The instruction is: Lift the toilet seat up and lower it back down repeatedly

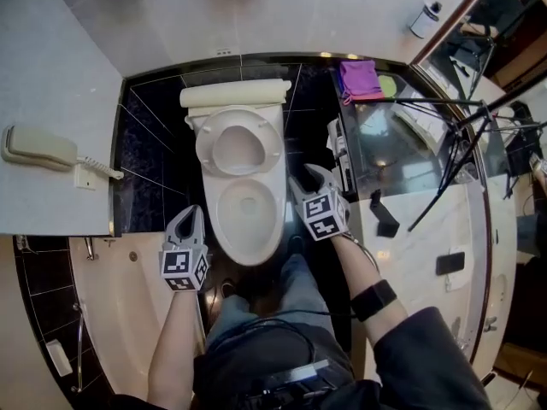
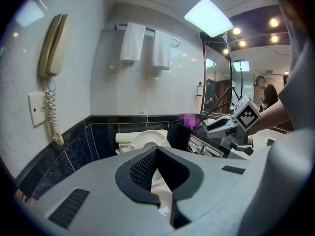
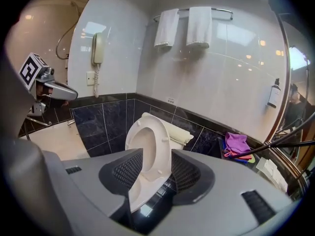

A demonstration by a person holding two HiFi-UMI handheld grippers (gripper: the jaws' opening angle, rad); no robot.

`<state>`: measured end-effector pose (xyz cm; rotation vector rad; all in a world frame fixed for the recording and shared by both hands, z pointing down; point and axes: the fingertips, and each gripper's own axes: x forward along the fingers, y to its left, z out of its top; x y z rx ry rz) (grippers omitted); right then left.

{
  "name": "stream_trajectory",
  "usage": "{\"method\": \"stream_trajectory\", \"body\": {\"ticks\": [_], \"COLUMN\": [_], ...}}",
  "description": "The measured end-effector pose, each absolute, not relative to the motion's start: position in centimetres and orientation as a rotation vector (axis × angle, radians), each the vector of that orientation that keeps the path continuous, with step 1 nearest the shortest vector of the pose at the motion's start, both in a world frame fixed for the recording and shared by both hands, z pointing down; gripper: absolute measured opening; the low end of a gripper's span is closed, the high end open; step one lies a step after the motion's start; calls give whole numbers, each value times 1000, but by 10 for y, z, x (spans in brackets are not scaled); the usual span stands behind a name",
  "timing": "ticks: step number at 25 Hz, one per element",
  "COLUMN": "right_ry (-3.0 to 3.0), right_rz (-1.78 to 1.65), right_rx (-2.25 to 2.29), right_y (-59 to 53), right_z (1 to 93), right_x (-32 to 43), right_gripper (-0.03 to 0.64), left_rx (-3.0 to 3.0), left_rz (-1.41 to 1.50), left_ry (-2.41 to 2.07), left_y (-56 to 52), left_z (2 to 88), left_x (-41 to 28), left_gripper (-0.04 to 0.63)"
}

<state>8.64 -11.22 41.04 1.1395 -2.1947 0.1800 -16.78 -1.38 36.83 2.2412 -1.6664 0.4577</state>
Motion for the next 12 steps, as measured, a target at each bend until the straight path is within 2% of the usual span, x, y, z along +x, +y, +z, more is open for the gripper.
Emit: {"method": "stream_trajectory", "body": {"ticks": [12], "right_ry": [-2201], "right_rz": [103], "right_rx": [1003], "right_y": [-248], "right_z": [496], "right_x": [51], "right_gripper": [212], "left_rx": [2212], "left_rz": [472], "left_ry": [-1642], "left_y": [-98], "left_z": [427], "left_x": [-150], "left_gripper": [0]}}
